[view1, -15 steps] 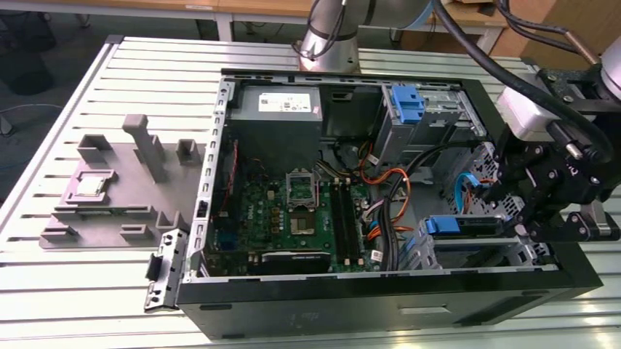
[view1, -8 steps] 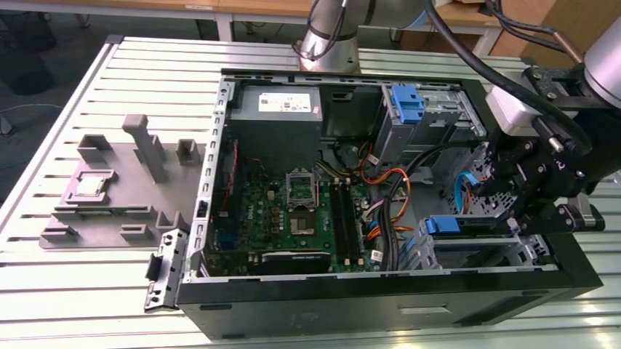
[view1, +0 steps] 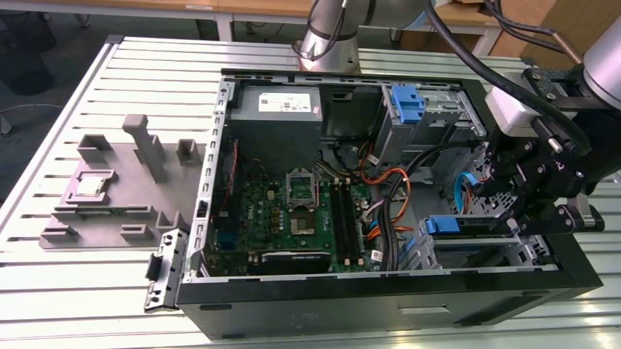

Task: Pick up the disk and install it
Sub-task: 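Insert the first disk wire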

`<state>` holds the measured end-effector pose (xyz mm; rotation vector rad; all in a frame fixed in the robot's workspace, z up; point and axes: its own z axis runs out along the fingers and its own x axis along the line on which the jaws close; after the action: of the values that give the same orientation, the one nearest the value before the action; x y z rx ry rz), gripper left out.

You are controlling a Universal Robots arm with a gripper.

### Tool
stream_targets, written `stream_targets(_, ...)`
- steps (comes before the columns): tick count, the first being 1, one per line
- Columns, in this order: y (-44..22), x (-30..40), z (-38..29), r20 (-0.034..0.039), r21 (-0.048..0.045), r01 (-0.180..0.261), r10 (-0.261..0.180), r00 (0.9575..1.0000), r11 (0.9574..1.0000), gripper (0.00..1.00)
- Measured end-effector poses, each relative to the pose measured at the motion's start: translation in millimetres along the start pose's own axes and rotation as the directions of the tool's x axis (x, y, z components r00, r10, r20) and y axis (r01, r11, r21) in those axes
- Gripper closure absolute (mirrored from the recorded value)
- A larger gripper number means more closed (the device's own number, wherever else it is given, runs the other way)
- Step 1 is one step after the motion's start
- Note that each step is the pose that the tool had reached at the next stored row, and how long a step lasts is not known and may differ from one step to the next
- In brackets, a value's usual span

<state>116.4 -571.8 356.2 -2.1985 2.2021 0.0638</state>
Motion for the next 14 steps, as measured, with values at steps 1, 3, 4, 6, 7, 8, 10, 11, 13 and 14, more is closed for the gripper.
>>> stream_targets(1,0.0,0.0,0.0,-0.0004,-0.0001,0.000,0.000,1.0000,1.0000,0.51)
stream_targets(3,0.0,0.0,0.0,-0.0005,-0.0002,0.000,0.000,1.0000,1.0000,0.51)
stream_targets(4,0.0,0.0,-0.1,-0.0006,-0.0002,0.000,0.000,1.0000,1.0000,0.51)
stream_targets(6,0.0,0.0,-0.1,-0.0006,-0.0002,0.000,0.000,1.0000,1.0000,0.51)
stream_targets(7,0.0,0.1,-0.2,-0.0007,-0.0003,0.000,0.000,1.0000,1.0000,0.51)
stream_targets(8,0.0,0.0,-0.7,-0.0009,-0.0003,0.000,0.000,1.0000,1.0000,0.51)
stream_targets(10,0.0,-0.1,-2.3,-0.0006,-0.0002,0.000,0.000,1.0000,1.0000,0.51)
stream_targets(11,0.0,-0.1,-3.4,-0.0007,-0.0002,0.000,0.000,1.0000,1.0000,0.51)
stream_targets(13,0.1,-0.3,-6.7,-0.0007,-0.0002,0.000,0.000,1.0000,1.0000,0.51)
stream_targets(14,0.1,-0.4,-8.6,-0.0006,-0.0002,0.000,0.000,1.0000,1.0000,0.51)
